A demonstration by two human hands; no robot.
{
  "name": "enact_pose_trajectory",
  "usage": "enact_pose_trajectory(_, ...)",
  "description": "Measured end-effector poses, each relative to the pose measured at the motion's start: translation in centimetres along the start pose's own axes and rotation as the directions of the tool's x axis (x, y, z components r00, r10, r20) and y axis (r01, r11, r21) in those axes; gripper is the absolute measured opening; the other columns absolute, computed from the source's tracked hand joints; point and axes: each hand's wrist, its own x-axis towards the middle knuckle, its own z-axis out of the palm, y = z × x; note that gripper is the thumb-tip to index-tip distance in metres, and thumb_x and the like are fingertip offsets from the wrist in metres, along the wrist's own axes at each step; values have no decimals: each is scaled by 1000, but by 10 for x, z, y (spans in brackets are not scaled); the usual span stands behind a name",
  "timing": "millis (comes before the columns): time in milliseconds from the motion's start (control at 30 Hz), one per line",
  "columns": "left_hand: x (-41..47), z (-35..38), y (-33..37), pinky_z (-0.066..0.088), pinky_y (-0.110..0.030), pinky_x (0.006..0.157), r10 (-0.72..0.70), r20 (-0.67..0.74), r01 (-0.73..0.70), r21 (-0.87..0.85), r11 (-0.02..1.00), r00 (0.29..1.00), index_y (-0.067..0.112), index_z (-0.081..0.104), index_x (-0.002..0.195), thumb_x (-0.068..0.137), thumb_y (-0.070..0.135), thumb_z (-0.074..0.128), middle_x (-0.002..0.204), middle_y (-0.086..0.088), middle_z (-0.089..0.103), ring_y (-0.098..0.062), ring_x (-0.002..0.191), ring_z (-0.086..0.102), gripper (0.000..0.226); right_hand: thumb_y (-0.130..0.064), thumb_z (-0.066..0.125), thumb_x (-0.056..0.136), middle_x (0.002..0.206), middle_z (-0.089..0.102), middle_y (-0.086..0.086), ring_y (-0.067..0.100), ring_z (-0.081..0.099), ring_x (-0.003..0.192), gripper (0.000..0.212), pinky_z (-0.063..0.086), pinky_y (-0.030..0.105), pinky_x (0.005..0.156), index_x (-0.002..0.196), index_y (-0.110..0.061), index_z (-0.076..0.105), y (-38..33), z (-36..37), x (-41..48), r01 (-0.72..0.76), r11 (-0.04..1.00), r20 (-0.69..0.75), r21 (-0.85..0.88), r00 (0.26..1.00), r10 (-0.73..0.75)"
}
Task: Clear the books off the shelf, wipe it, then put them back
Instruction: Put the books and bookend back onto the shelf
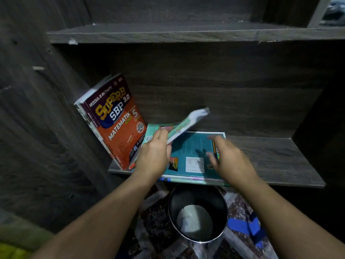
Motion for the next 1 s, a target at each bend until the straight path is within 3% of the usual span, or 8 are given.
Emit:
enact_pose_trajectory(133,-5,-16,-18,58,-40,61,-244,-150,223,-147,964,958,13,37,102,94,18,55,94,-8,59,-30,76,67,20,-34,61,89,136,47,-1,21,50,121,48,45,35,97,134,-25,46,5,30,-8,122,991,344,-56,934,-95)
enact_pose_trajectory(300,-5,-27,-35,57,-46,69,-360,-303,288,-258,922,882,3,34,117,91,11,57,106,-18,56,-38,89,64,36,-31,58,90,139,44,-3,20,47,124,47,41,30,102,136,-29,47,-1,45,-13,181,981,421,-68,897,-136)
enact_pose_trajectory(467,-4,-26,-43,50,-40,73,-533,-372,418,-348,839,760,-4,32,125,91,8,54,117,-23,49,-41,97,59,41,-33,56,91,140,43,-4,18,43,126,50,41,29,101,139,-29,42,0,47,-13,193,971,461,-141,881,-108)
enact_pose_trajectory(533,-4,-26,-51,50,-45,80,-522,-431,442,-278,853,736,-5,29,126,87,7,58,119,-26,46,-43,102,54,50,-33,57,91,141,41,-5,17,41,127,52,41,29,102,140,-29,41,-1,46,-13,194,969,471,-153,876,-101)
enact_pose_trajectory(667,-1,-31,-68,42,-50,92,-486,-528,588,31,808,696,-1,9,145,80,19,69,133,-22,36,-39,114,40,91,-32,57,91,141,42,-5,17,41,128,52,40,28,103,140,-30,41,-3,48,-13,196,966,464,-167,880,-98)
enact_pose_trajectory(767,0,-30,-77,29,-52,110,-359,-560,519,153,841,747,-3,-4,147,84,14,62,148,-25,13,-44,136,20,92,-33,57,90,141,42,-5,17,40,128,52,39,29,104,139,-30,40,-3,49,-13,193,965,471,-177,878,-89)
enact_pose_trajectory(867,-1,-26,-83,8,-49,118,-277,-513,419,184,889,812,-9,-6,146,86,6,57,152,-35,3,-50,142,5,88,-32,59,89,141,42,-5,17,40,128,53,39,30,104,139,-30,41,-2,50,-13,187,966,471,-177,878,-84)
enact_pose_trajectory(1000,-2,-29,-75,4,-51,118,-332,-478,443,137,886,813,-8,-7,146,83,11,62,153,-36,-1,-50,142,-1,95,-27,59,89,143,40,-5,18,39,129,55,39,31,104,139,-31,39,1,49,-12,182,964,480,-195,875,-68)
